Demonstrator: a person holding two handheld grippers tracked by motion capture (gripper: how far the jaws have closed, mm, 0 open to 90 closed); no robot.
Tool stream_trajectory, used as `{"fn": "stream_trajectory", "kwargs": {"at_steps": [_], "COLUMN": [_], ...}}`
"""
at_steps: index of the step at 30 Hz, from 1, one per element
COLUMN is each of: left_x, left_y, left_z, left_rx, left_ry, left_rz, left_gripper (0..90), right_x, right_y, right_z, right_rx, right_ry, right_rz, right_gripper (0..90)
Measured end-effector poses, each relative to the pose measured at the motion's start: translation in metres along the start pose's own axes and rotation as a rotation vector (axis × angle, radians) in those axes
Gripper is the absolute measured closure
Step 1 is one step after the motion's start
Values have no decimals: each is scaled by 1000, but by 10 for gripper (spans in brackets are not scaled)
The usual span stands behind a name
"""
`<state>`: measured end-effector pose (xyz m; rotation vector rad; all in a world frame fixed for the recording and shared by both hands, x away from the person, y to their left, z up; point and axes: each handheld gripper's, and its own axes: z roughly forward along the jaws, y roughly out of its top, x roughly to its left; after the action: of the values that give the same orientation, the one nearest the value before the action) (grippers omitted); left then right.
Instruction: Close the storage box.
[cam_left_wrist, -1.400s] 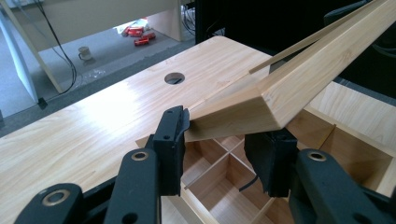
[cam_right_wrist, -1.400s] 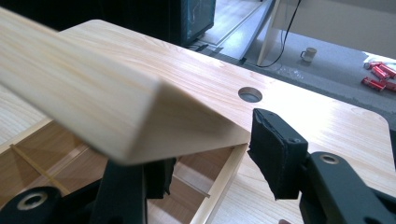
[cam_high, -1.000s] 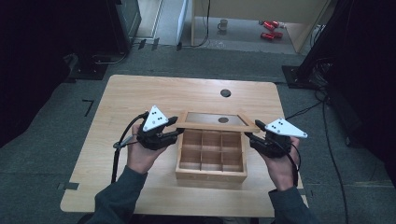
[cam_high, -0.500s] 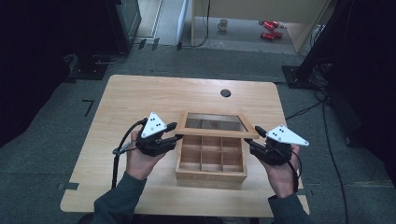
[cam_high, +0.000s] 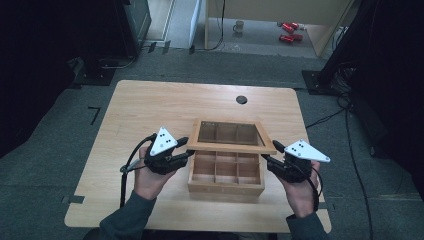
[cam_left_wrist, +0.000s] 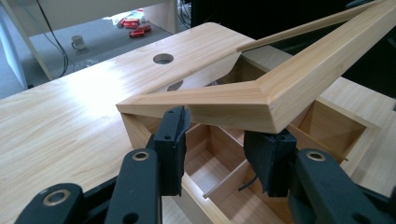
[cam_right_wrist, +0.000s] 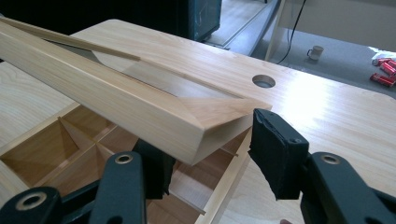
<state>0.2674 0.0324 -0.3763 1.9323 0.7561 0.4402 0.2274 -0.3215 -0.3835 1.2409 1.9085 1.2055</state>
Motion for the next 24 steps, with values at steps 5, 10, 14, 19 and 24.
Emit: {"fn": "stream_trajectory", "kwargs": {"at_steps": [5, 10, 14, 19, 24], "left_x": [-3, -6, -8, -10, -13], "left_y": [-4, -8, -12, -16, -20], "left_z": [-3, -5, -6, -6, -7], "left_rx": [3, 5, 11, 18, 21], "left_ry": [2, -4, -6, -10, -15], "left_rz": [3, 2, 3, -1, -3], "left_gripper": [585, 582, 583, 588, 589], "right_x": [2, 3, 5, 6, 7], "right_y": [-4, -8, -12, -17, -21], "right_z": [0, -1, -2, -2, -4], "right_rx": [5, 14, 21, 30, 34], "right_ry": [-1, -7, -7, -5, -2], "right_rz": [3, -3, 0, 5, 12], "right_gripper": [507, 507, 507, 507, 506]}}
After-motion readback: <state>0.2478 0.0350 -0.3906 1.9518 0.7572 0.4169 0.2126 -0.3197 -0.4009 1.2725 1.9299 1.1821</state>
